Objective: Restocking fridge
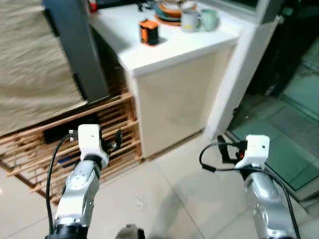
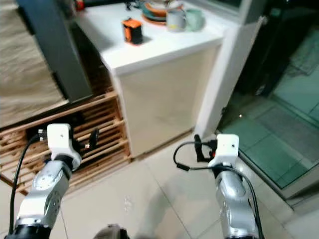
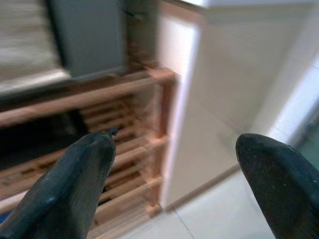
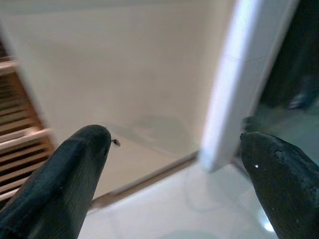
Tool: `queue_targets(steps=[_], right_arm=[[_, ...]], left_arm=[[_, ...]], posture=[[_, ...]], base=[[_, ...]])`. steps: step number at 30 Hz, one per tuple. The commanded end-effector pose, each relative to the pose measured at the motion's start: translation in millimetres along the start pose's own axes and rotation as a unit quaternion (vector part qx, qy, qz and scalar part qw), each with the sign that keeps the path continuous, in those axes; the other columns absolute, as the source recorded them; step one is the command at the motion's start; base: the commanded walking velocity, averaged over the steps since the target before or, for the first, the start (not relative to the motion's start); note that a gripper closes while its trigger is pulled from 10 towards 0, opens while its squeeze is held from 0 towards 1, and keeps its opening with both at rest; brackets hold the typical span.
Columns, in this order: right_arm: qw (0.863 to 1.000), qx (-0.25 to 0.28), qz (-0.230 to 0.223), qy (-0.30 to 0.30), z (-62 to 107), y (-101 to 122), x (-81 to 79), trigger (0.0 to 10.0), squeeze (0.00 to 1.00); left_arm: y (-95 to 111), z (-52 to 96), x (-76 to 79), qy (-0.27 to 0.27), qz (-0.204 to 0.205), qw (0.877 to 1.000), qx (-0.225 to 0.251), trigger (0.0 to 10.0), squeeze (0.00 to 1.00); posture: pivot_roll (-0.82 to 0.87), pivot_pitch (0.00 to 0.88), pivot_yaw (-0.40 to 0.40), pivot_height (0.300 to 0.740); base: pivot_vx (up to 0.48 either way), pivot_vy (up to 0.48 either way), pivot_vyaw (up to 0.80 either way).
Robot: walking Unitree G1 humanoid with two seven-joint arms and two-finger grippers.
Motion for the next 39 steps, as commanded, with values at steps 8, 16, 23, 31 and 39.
queue_targets(steps=[8,16,23,31,39], right_arm=[[1.000,0.010,0.000,0.020,-6.9,3.4,-4.2,10.0,0.00],[0.999,0.010,0.004,0.041,-11.0,3.3,-11.3,10.0,0.00],[0.999,0.003,0.004,0.035,-12.8,-3.3,-12.6,10.0,0.00],[0.999,-0.005,0.007,-0.035,-9.9,-9.8,12.2,10.0,0.00],[0.995,0.050,0.006,-0.091,-7.3,11.3,33.2,10.0,1.00]], left_arm=[[0.5,-2.9,-5.5,0.018,-0.015,1.000,0.000,10.0,0.00],[5.2,-6.1,-6.9,0.024,-0.039,0.999,0.007,10.0,0.00],[6.8,-7.3,-3.2,0.011,-0.030,0.999,0.013,10.0,0.00],[3.3,-7.1,-3.1,0.017,-0.041,0.999,0.005,10.0,0.00],[11.8,-5.2,-2.7,0.006,-0.026,0.999,0.026,10.0,1.00]], posture=[[-0.11,0.000,0.026,0.706],[-0.10,0.000,0.026,0.706],[-0.10,0.000,0.034,0.706],[-0.11,0.004,0.038,0.706],[-0.12,0.013,0.040,0.706]], base=[[0.000,0.000,0.50],[0.000,0.000,0.49],[0.000,0.000,0.34],[0.000,0.000,0.00],[0.000,0.000,0.00]])
Point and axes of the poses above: a point about 5 cm out from each wrist's last joint towards the gripper, its own z axis pointing back from the gripper into the wrist, its own y axis along the axis of the wrist's last joint, x = y × z, the point moved 5 cm from there along -z, pointing out of the wrist towards the gripper, and after that the axes turned 4 degrees about -z, right-handed, at the moved point
